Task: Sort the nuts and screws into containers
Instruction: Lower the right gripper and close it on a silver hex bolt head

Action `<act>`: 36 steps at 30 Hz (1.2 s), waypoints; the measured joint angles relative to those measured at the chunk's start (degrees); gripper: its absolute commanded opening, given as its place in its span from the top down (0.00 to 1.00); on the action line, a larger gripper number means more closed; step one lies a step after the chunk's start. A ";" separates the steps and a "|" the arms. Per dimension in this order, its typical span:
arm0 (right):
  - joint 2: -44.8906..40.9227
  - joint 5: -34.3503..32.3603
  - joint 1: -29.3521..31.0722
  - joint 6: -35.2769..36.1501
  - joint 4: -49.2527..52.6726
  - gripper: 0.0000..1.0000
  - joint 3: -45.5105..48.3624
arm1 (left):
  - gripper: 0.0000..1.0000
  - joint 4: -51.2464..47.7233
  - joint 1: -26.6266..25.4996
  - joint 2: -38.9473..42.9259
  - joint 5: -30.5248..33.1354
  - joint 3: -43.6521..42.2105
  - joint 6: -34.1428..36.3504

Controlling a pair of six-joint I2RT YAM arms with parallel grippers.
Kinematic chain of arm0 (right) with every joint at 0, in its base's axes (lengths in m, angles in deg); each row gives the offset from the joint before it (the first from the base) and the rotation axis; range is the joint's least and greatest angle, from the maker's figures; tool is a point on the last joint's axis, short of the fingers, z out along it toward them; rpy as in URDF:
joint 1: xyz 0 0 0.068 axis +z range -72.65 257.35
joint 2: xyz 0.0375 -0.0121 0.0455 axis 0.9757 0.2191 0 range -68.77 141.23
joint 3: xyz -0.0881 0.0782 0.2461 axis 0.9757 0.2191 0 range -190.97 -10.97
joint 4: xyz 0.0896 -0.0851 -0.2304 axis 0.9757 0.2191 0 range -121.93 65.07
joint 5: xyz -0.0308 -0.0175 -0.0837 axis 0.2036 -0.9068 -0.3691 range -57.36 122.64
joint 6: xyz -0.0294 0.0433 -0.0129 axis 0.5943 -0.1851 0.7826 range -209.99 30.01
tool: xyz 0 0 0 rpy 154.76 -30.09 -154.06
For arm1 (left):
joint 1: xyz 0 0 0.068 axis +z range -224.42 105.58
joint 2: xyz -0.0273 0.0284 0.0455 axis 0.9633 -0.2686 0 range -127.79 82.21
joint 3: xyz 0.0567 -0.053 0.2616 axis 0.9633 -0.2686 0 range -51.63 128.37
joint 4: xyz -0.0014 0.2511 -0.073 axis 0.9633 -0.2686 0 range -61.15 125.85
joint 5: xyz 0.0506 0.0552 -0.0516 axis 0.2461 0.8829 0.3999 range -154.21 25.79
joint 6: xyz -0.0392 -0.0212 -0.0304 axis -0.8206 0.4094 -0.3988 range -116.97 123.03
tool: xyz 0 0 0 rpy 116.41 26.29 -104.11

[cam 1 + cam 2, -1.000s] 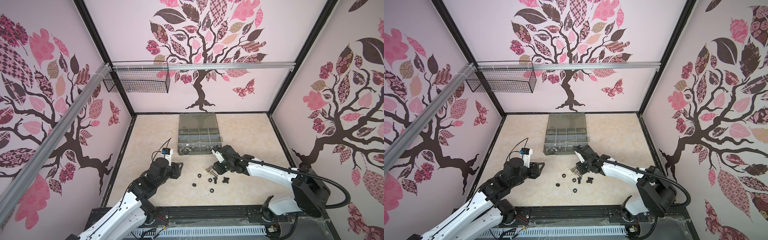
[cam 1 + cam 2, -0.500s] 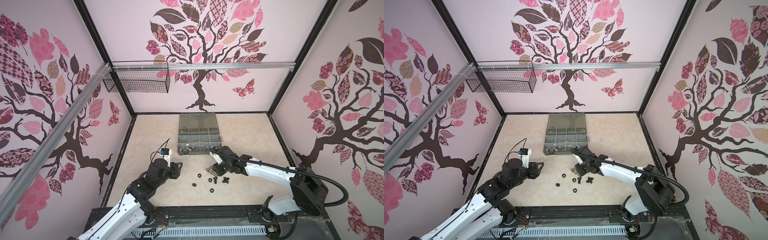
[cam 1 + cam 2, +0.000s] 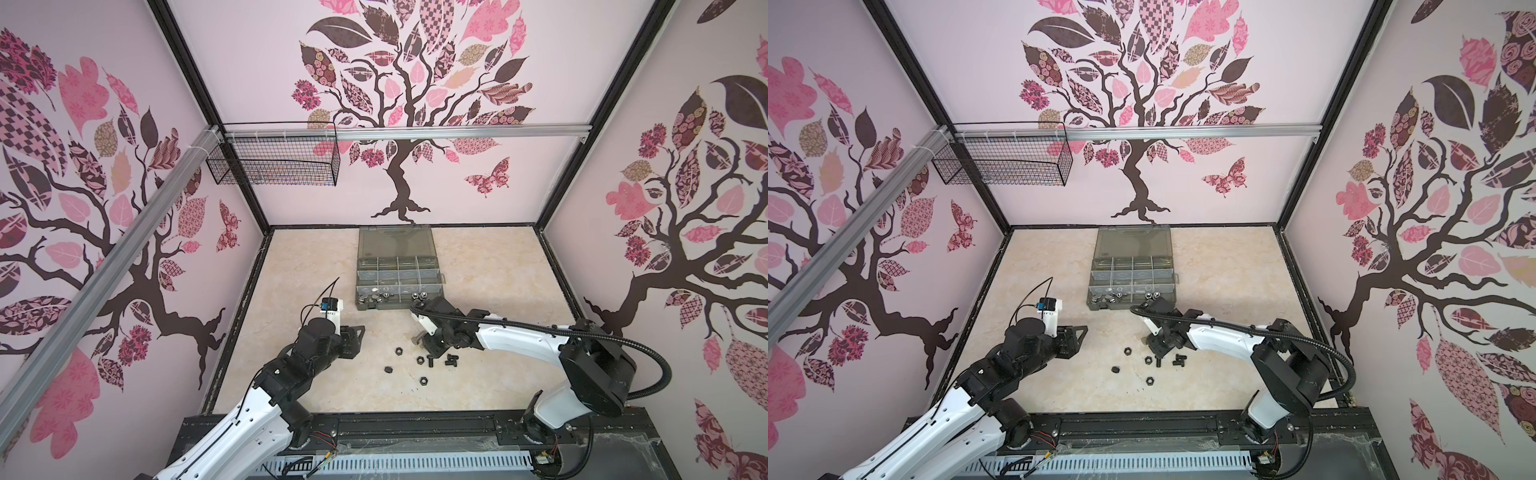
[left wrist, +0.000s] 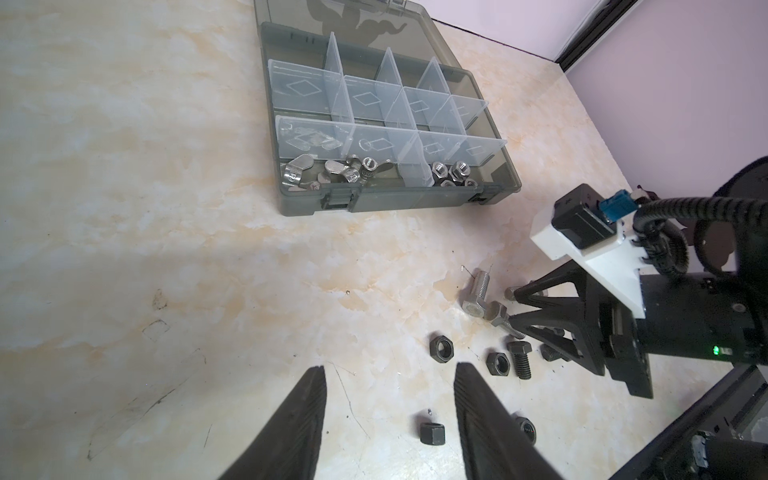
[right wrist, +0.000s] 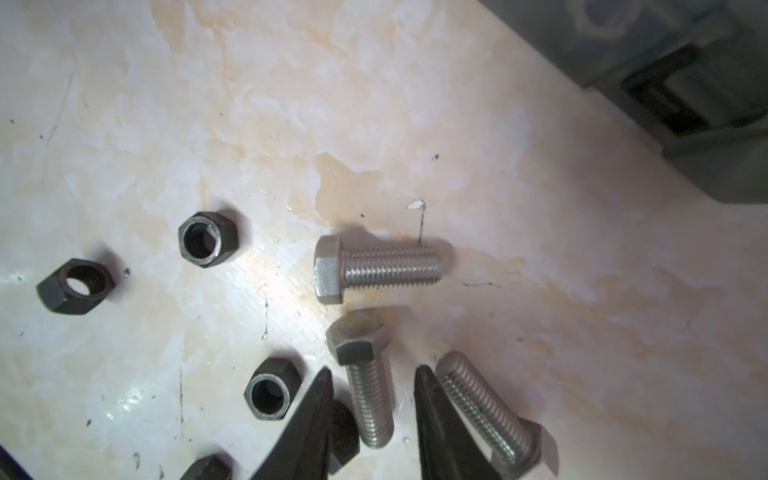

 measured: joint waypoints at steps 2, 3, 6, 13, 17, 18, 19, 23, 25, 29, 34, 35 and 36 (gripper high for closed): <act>0.37 -0.35 0.00 0.50 0.20 0.67 -0.42 | 0.47 0.00 0.00 -0.02 -0.02 0.00 -0.11; 0.48 -0.44 0.04 0.68 0.31 0.68 -0.52 | 0.47 0.02 0.00 -0.02 -0.02 0.00 -0.13; 0.85 -0.61 0.22 1.29 1.11 0.69 -0.94 | 0.47 0.07 0.00 0.00 -0.13 -0.07 -0.17; 1.57 -0.96 1.05 1.86 2.54 0.70 -1.16 | 0.47 0.09 0.00 0.48 -0.37 -0.07 -0.26; 1.57 -1.11 1.36 2.27 2.80 0.71 -1.16 | 0.47 0.09 0.00 0.76 -0.39 -0.07 -0.28; 1.60 -1.18 1.40 2.38 2.84 0.71 -1.16 | 0.47 0.09 0.00 0.76 -0.39 -0.07 -0.28; 1.70 -1.20 1.42 2.45 2.84 0.72 -1.16 | 0.47 0.09 0.00 0.76 -0.39 -0.07 -0.28; 3.30 -1.22 1.62 2.62 2.86 0.73 -1.16 | 0.47 0.09 0.00 0.85 -0.42 -0.07 -0.37; 3.96 -1.22 1.62 2.62 2.89 0.74 -1.16 | 0.47 0.09 0.00 1.14 -0.42 -0.13 -0.37; 4.50 -1.22 1.75 2.58 2.80 0.76 -1.16 | 0.47 0.04 0.00 1.92 -0.42 -0.33 -0.39; 5.07 -1.49 1.95 2.58 2.45 0.77 -1.16 | 0.47 -0.02 0.00 2.27 -0.42 -0.52 -0.42; 5.25 -1.51 1.97 2.60 2.45 0.77 -1.16 | 0.47 -0.02 0.00 2.27 -0.42 -0.52 -0.42; 5.35 -1.57 1.97 2.60 2.47 0.78 -1.16 | 0.47 -0.02 0.00 2.27 -0.42 -0.52 -0.42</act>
